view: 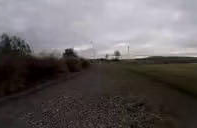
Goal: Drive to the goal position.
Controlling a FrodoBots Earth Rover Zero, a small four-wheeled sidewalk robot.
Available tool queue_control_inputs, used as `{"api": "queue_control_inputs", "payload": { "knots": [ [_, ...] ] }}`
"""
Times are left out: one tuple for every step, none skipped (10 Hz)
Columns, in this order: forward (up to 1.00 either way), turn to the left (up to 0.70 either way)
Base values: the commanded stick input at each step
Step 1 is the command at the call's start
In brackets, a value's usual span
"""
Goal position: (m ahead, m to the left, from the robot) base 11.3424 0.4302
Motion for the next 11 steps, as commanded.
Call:
{"api": "queue_control_inputs", "payload": {
  "knots": [
    [1.00,0.00],
    [1.00,0.00],
    [1.00,0.00],
    [1.00,0.00],
    [1.00,0.00],
    [1.00,0.00],
    [1.00,0.00],
    [1.00,0.00],
    [1.00,0.00],
    [1.00,0.00],
    [1.00,0.00]
  ]
}}
